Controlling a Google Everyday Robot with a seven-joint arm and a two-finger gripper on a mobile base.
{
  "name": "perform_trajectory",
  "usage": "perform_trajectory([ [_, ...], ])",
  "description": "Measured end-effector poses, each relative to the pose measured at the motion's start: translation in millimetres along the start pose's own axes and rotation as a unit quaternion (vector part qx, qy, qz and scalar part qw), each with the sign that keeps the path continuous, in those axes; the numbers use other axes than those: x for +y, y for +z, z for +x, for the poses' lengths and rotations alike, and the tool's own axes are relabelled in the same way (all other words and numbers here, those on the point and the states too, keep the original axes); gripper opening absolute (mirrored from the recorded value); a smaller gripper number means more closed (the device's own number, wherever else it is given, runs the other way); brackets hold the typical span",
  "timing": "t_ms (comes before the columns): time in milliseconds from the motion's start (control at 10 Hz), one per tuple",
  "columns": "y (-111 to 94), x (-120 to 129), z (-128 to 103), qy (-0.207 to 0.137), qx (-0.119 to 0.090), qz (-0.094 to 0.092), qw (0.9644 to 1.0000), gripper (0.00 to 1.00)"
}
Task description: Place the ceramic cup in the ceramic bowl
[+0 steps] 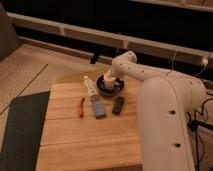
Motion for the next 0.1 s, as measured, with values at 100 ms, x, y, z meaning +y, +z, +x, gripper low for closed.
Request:
perform_trajectory([
  [100,-13.8,22.1,-7.6,-0.021,-0.012,-0.023,0.9994,0.8],
])
